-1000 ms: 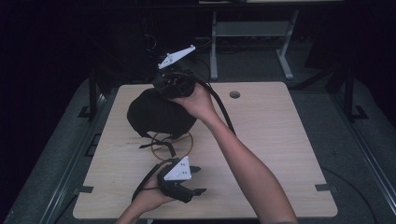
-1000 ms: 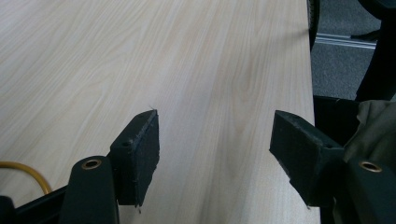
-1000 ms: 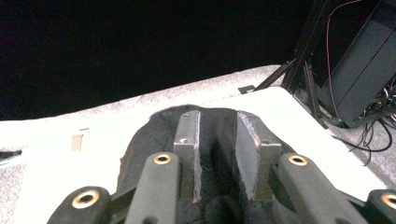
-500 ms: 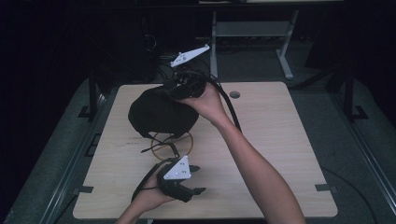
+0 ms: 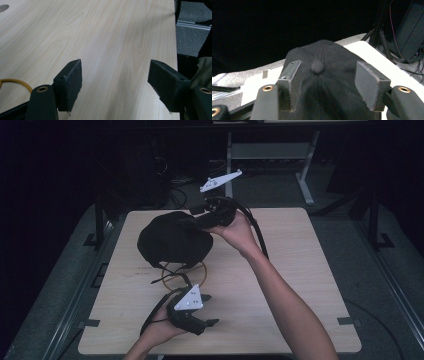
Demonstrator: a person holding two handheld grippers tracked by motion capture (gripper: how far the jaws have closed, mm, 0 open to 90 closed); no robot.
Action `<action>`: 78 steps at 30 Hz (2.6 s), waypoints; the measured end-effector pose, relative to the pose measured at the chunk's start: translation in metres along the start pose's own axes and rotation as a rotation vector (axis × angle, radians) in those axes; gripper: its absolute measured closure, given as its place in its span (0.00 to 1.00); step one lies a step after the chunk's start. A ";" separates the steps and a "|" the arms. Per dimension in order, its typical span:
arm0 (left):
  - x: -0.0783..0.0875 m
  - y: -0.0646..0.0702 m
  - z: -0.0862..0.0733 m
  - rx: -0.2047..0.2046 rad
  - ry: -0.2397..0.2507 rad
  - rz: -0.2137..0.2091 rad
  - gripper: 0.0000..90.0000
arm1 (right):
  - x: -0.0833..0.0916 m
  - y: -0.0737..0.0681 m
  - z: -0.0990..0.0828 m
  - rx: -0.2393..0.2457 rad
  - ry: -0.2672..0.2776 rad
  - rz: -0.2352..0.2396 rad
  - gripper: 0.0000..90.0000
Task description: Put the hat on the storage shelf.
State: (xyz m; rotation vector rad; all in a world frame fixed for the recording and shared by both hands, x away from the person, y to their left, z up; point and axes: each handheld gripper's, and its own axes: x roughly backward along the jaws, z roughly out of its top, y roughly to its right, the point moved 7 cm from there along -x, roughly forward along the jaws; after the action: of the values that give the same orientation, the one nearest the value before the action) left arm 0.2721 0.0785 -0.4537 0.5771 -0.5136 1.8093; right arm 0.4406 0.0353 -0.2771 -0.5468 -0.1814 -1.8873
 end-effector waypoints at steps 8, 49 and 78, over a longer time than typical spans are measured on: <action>0.002 -0.002 0.000 0.005 0.004 0.014 0.29 | 0.013 0.009 -0.014 -0.024 0.004 -0.009 0.38; 0.005 -0.008 -0.002 0.031 0.007 0.035 0.28 | 0.080 0.037 -0.081 -0.118 -0.011 -0.068 0.26; 0.003 -0.009 -0.003 0.058 0.012 0.034 0.23 | 0.111 0.042 -0.149 -0.182 -0.041 -0.101 0.21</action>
State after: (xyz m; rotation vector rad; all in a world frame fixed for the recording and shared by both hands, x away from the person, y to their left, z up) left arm 0.2793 0.0852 -0.4534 0.6000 -0.4667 1.8642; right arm 0.4048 -0.1303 -0.3635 -0.7114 -0.0651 -2.0034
